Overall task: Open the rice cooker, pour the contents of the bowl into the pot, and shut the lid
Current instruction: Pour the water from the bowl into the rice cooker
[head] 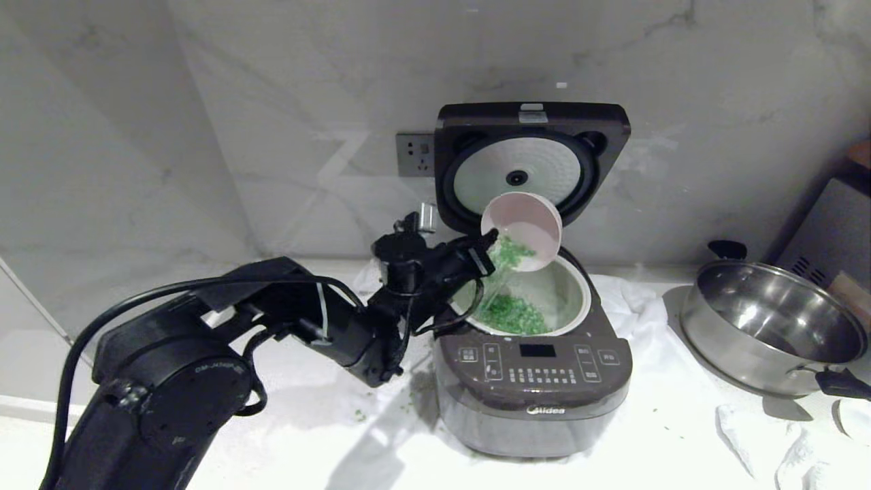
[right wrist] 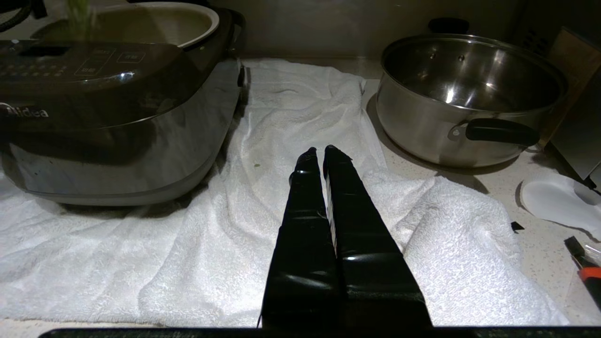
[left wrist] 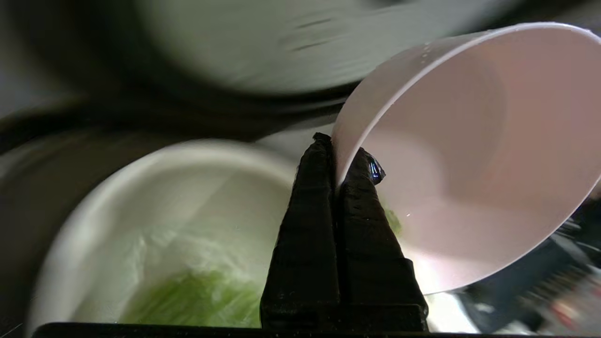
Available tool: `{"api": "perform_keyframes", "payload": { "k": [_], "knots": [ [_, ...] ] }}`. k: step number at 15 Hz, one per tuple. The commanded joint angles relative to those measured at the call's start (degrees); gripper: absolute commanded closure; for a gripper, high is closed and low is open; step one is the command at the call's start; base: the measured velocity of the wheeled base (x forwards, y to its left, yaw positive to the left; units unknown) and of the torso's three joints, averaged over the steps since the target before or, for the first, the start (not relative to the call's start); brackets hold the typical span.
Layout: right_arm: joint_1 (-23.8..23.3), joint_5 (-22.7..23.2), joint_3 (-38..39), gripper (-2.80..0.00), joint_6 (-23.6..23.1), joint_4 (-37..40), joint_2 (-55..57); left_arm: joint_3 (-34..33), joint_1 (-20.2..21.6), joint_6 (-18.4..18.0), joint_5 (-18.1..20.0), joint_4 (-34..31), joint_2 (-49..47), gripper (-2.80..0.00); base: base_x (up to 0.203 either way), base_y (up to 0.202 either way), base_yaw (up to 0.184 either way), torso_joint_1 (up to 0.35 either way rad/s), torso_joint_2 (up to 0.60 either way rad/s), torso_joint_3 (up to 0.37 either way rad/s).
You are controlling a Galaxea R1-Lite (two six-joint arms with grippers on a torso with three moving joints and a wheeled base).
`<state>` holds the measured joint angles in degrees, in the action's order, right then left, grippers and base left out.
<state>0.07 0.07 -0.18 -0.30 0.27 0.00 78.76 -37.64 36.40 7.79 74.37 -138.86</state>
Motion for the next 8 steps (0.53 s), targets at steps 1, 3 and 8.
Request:
{"api": "perform_keyframes", "payload": {
  "k": [1,3,8],
  "knots": [
    [0.01,0.01,0.01,0.0,-0.05,0.08,0.0,0.71,0.27,0.14,2.08,12.92,-6.41,0.0,0.0,0.0,0.0,0.0,0.0,0.0],
    [0.01,0.01,0.01,0.0,-0.05,0.0,0.0,4.6,0.24,-0.01,2.27,13.25,-9.64,0.0,0.0,0.0,0.0,0.0,0.0,0.0],
    [0.01,0.01,0.01,0.0,-0.05,0.0,0.0,9.16,-0.51,-3.79,2.09,11.67,-11.13,0.0,0.0,0.0,0.0,0.0,0.0,0.0]
  ]
}}
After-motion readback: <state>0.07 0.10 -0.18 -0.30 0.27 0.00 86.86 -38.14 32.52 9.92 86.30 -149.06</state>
